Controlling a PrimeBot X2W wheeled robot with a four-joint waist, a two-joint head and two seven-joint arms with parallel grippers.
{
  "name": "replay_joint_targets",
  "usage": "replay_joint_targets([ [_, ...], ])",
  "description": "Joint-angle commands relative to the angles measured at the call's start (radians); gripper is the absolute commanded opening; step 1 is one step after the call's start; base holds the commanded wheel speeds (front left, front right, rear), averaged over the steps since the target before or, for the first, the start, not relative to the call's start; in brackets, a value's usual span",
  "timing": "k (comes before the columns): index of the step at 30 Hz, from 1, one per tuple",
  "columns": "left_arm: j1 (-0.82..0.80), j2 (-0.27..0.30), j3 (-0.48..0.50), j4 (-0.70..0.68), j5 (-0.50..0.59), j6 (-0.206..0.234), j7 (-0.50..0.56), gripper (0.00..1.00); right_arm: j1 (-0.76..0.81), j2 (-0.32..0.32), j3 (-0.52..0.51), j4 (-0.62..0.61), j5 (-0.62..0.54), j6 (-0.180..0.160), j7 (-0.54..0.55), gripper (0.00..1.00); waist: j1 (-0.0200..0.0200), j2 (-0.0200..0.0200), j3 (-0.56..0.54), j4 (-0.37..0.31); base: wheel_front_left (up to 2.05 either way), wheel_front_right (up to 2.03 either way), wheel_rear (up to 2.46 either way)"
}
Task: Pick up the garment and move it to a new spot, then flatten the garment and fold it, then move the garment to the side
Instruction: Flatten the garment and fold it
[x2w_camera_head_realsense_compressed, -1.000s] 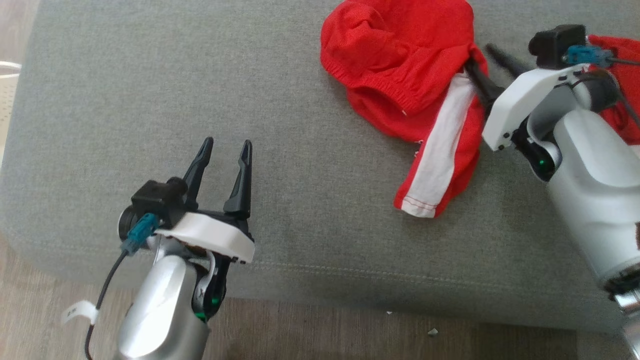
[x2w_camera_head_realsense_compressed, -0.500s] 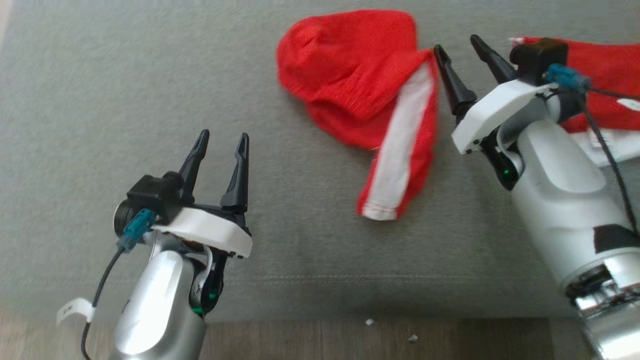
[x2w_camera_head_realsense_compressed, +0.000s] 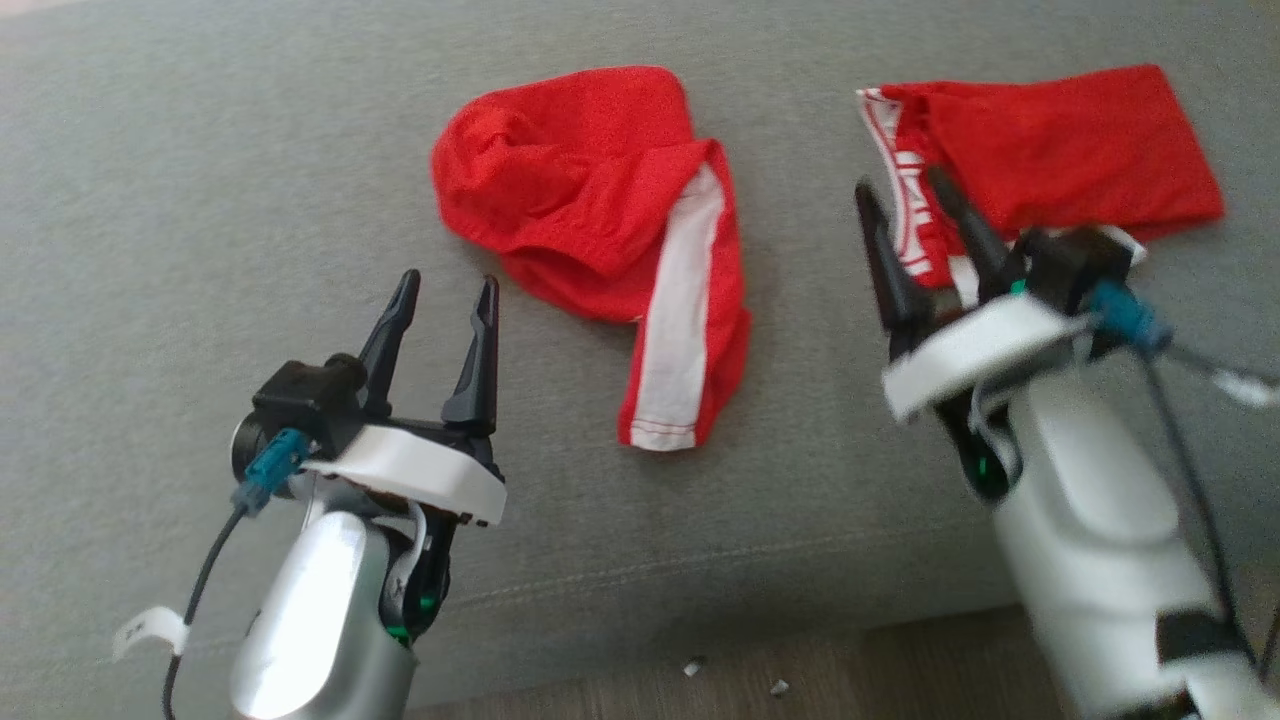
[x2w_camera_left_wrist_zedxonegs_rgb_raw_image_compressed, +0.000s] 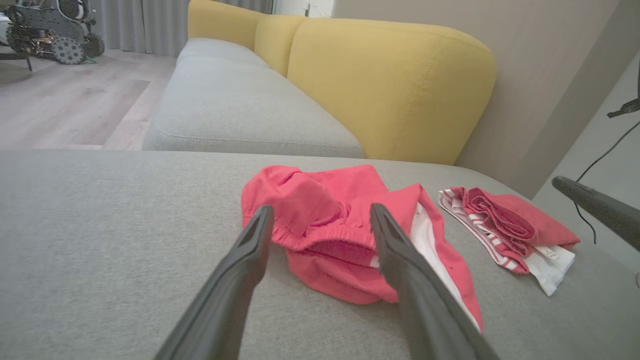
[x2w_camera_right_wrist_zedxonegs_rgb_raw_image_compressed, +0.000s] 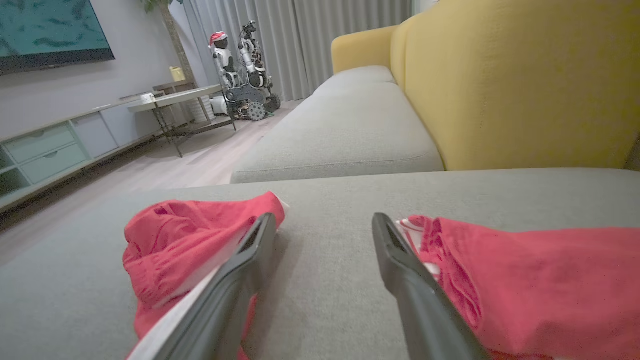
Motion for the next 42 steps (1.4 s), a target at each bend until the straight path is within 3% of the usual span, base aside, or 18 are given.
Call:
replay_joint_targets([
  [1,-0.023,0.010,0.025,-0.033,-0.010,0.000,-0.012,1.00,0.047,0.020,-0.004,-0.079,-0.067,0.003,-0.012,1.00,0.0000,0.0000,0.008,-0.029,0.00,0.00,0.00],
  [6,-0.049,0.013,0.007,-0.004,-0.011,-0.015,-0.011,1.00,0.157,0.053,-0.083,-0.238,-0.186,0.003,0.037,1.00,0.0000,0.0000,0.033,-0.074,0.00,0.00,0.00],
  [10,-0.087,0.036,-0.054,0.052,0.023,-0.043,0.022,1.00,0.218,0.077,-0.119,-0.355,-0.215,0.003,0.085,1.00,0.0000,0.0000,0.052,-0.108,0.00,0.00,0.00],
  [15,-0.138,0.046,-0.091,0.124,0.060,-0.039,0.039,1.00,0.268,0.094,-0.138,-0.454,-0.224,0.003,0.124,1.00,0.0000,0.0000,0.072,-0.144,0.00,0.00,0.00],
  [21,-0.195,0.062,-0.072,0.204,0.073,0.004,0.070,1.00,0.289,0.101,-0.146,-0.505,-0.244,0.003,0.144,1.00,0.0000,0.0000,0.092,-0.174,0.00,0.00,0.00],
  [33,-0.278,0.093,-0.081,0.306,0.082,0.000,0.063,1.00,0.303,0.107,-0.152,-0.528,-0.232,0.003,0.146,1.00,0.0000,0.0000,0.118,-0.211,0.00,0.00,0.00],
  [34,-0.282,0.093,-0.083,0.311,0.083,-0.001,0.061,0.74,0.303,0.107,-0.152,-0.529,-0.231,0.003,0.145,1.00,0.0000,0.0000,0.119,-0.212,0.00,0.00,0.00],
  [35,-0.286,0.092,-0.084,0.315,0.082,-0.002,0.058,0.33,0.304,0.107,-0.151,-0.529,-0.229,0.003,0.144,1.00,0.0000,0.0000,0.119,-0.212,0.00,0.00,0.00],
  [36,-0.291,0.092,-0.083,0.317,0.079,-0.003,0.053,0.03,0.305,0.107,-0.151,-0.530,-0.227,0.003,0.144,1.00,0.0000,0.0000,0.119,-0.212,0.00,0.00,0.00],
  [42,-0.302,0.099,-0.072,0.307,0.066,-0.001,0.026,0.00,0.310,0.107,-0.131,-0.525,-0.220,0.003,0.146,1.00,0.0000,0.0000,0.114,-0.202,0.00,0.00,0.00],
])
